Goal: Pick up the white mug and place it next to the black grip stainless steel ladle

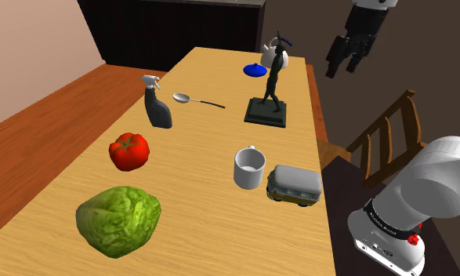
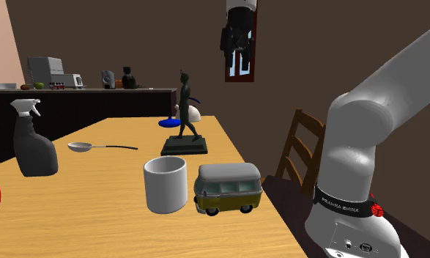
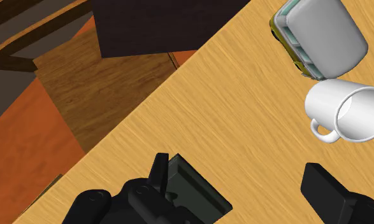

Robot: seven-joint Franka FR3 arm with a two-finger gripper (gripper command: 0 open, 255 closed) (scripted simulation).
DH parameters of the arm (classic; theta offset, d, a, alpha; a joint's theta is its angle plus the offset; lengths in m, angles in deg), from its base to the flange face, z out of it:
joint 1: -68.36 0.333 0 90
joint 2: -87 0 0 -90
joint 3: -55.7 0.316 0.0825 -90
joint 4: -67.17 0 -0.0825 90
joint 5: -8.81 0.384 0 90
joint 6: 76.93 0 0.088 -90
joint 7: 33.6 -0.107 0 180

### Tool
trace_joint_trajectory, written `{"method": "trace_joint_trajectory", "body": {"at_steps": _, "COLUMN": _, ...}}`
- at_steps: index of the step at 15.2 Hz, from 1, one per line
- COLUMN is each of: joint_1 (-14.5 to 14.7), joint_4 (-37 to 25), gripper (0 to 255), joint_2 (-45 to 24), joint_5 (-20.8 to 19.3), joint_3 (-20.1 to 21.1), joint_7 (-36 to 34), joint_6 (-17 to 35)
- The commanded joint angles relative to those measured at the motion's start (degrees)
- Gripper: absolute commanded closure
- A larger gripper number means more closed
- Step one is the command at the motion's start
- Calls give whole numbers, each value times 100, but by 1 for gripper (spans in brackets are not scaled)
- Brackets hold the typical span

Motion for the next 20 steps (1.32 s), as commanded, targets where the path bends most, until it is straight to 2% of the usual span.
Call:
{"method": "trace_joint_trajectory", "body": {"at_steps": 1, "joint_1": 0, "joint_4": 0, "gripper": 0, "joint_2": 0, "joint_5": 0, "joint_3": 0, "joint_7": 0, "joint_6": 0}}
{"method": "trace_joint_trajectory", "body": {"at_steps": 11, "joint_1": 374, "joint_4": 1017, "gripper": 0, "joint_2": -109, "joint_5": 625, "joint_3": 1191, "joint_7": -1233, "joint_6": 1346}}
{"method": "trace_joint_trajectory", "body": {"at_steps": 20, "joint_1": 627, "joint_4": 1267, "gripper": 0, "joint_2": -1022, "joint_5": 987, "joint_3": 2375, "joint_7": -2388, "joint_6": 2715}}
